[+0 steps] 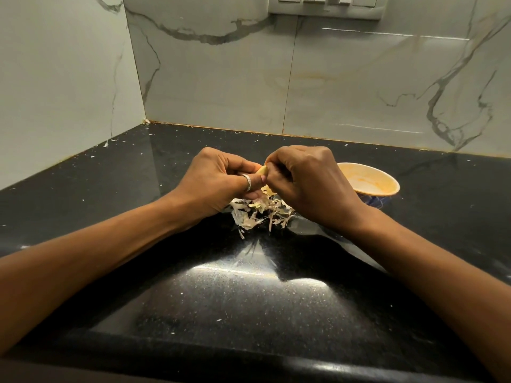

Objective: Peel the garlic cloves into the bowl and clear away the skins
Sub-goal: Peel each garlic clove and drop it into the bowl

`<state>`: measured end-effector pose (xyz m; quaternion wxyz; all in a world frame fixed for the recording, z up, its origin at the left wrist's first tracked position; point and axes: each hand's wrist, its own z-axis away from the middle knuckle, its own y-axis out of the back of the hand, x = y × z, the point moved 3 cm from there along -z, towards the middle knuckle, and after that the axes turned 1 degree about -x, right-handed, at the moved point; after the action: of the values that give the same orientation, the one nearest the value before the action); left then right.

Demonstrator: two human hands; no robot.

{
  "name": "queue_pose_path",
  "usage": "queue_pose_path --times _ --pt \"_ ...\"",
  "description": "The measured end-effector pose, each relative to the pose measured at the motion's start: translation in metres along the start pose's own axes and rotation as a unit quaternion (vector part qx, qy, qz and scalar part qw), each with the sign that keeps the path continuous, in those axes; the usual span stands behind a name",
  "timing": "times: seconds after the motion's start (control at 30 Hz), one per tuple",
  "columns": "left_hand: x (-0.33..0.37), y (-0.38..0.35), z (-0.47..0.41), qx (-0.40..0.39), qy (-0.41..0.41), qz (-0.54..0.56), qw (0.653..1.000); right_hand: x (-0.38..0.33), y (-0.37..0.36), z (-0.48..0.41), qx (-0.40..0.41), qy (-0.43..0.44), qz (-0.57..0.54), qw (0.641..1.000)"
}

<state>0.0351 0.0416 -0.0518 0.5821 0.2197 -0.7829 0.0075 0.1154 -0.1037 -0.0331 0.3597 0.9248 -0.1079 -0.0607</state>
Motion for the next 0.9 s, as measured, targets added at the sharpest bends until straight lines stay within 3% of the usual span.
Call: queue_pose_path --times 0.27,0.4,0.57,0.9 --pt "0.004 -0.002 0.003 -0.002 0.014 0.028 1.000 -0.003 0.000 -0.001 0.022 -0.026 0.000 0.999" --pt "0.007 -0.004 0.005 0.001 0.027 0.058 0.998 0.002 0.001 0.001 0.032 -0.111 -0.087 0.990" --pt "0.010 -0.006 0.006 -0.009 0.029 0.093 0.995 0.014 0.000 0.002 0.014 -0.218 -0.226 0.949" --pt "0.009 -0.005 0.004 -0.004 0.028 0.099 0.995 0.009 0.007 0.004 0.012 -0.249 -0.278 0.928"
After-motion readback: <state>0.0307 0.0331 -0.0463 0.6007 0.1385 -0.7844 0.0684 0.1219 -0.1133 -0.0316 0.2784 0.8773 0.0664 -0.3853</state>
